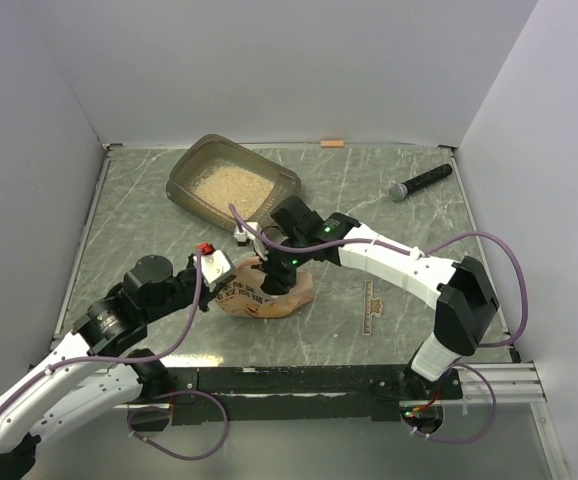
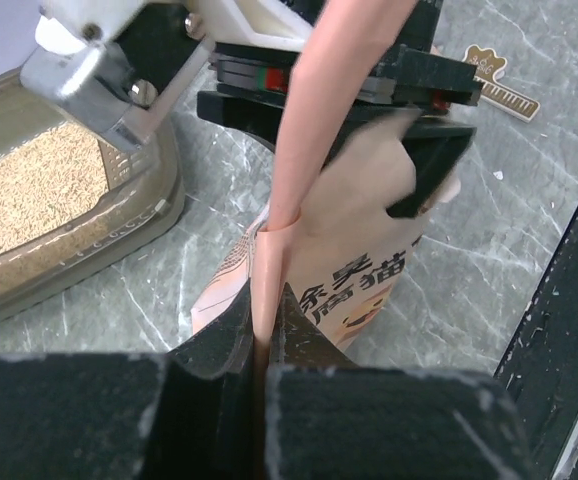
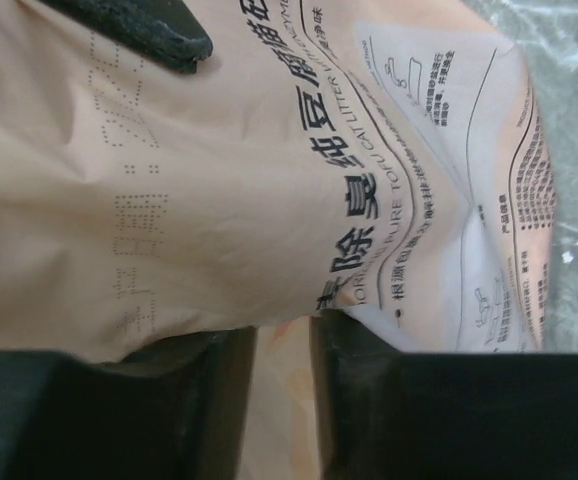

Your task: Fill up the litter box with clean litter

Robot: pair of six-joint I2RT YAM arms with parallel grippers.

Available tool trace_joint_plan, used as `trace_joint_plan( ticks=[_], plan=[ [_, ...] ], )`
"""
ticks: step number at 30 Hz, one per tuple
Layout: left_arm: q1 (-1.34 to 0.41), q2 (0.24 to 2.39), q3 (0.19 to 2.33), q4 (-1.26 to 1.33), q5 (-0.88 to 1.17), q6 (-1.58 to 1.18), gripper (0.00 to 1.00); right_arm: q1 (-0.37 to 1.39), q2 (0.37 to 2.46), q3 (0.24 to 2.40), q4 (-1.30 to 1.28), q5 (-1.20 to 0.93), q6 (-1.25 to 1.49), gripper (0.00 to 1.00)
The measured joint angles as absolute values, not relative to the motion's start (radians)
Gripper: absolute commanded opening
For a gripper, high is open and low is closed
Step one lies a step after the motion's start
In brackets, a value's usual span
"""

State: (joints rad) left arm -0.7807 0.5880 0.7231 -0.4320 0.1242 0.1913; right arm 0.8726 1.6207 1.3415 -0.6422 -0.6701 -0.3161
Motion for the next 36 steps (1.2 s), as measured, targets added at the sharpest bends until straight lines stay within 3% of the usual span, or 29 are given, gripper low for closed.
trace_joint_plan(
  ticks=[1, 5, 7, 26, 36],
  plan=[
    [-0.781, 0.594, 0.726, -0.433, 0.125, 0.197, 0.01, 0.873, 1.621, 1.345, -0.653, -0.669, -0.322, 0.57],
    [-0.781, 0.616, 0.738, -0.436, 0.128, 0.209, 0.01, 0.873, 1.619, 1.346, -0.673, -0.652, -0.331, 0.77],
    [-0.783, 0.626, 0.741, -0.435, 0.135, 0.217, 0.01, 0.871, 1.61, 1.34, -0.661, -0.628, -0.323, 0.99],
    [-0.784, 0.704, 0.859, -0.528, 0.078, 0.336, 0.01, 0.863, 1.475, 1.295, -0.57, -0.307, -0.212, 0.99],
    [-0.784, 0.598, 0.779, -0.488, 0.074, 0.313, 0.01, 0.753, 1.12, 1.161, -0.522, 0.169, 0.028, 0.99]
  ],
)
